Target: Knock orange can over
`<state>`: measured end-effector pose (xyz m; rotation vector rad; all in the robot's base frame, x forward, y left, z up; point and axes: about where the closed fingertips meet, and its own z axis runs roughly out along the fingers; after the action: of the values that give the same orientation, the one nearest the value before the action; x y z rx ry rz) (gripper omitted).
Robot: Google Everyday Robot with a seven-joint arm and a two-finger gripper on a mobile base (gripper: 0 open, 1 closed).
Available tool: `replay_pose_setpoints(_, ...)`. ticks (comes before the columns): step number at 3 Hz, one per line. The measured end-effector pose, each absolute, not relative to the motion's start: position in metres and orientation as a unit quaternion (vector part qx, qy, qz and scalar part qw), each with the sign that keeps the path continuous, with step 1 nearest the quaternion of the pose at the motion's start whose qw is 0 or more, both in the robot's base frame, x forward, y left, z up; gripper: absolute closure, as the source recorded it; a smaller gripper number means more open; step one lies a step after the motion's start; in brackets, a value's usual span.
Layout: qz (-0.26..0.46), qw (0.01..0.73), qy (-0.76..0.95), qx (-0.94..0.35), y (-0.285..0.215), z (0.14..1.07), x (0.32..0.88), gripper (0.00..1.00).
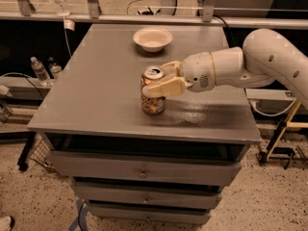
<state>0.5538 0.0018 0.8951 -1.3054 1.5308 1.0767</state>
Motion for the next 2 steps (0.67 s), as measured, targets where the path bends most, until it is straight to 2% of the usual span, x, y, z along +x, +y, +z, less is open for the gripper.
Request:
replay_pose_setpoints(1, 0.393, 0.433, 0.617, -0.527, -0.018, 0.909, 0.563, 0.95)
replay_pose_setpoints(2, 0.311, 0.439, 0.629, -0.561, -0.035, 0.928, 0.575, 1.0)
